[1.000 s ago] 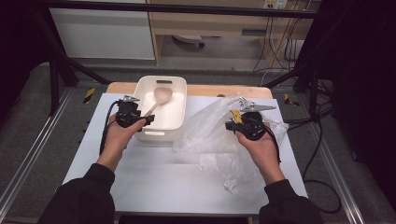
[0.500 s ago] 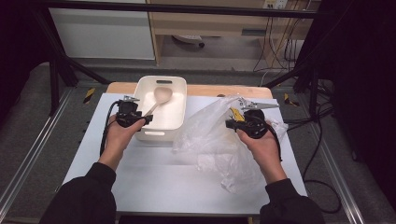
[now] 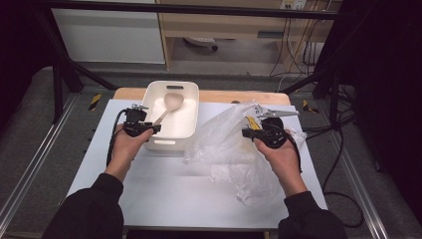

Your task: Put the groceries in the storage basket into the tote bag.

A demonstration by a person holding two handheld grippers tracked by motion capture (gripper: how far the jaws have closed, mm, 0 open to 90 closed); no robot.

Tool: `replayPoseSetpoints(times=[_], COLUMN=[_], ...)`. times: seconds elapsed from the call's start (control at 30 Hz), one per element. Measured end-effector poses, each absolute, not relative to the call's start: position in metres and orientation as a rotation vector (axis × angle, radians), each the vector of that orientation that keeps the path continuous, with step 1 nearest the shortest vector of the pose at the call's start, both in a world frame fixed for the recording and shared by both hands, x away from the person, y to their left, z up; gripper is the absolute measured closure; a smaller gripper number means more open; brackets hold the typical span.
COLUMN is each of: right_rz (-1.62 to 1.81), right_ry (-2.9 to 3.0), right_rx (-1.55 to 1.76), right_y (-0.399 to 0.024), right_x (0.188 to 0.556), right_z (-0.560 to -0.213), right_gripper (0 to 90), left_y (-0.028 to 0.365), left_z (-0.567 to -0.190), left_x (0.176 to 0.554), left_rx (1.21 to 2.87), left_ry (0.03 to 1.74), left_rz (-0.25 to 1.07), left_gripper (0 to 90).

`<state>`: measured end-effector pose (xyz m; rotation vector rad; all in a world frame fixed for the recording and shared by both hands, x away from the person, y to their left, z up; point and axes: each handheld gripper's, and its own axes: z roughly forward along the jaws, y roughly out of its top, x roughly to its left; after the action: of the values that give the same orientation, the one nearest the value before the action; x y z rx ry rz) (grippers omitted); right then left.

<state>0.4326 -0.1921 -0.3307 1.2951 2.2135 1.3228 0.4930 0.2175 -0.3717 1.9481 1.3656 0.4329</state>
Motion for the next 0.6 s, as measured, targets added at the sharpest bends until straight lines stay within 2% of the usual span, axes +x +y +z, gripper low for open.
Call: replayPoseSetpoints(times=[0.6], right_rz=[1.316], right_ry=[2.226], right_rx=[1.299], right_y=[-0.1923], right_x=[0.433], right_z=[-0.334], right_gripper=[90.0], left_y=[0.2148], left_z=[-0.3806], left_x=[0.5028], left_rx=[1.957], left_ry=[1.403], left_rz=[0.418], left_gripper=[58.5])
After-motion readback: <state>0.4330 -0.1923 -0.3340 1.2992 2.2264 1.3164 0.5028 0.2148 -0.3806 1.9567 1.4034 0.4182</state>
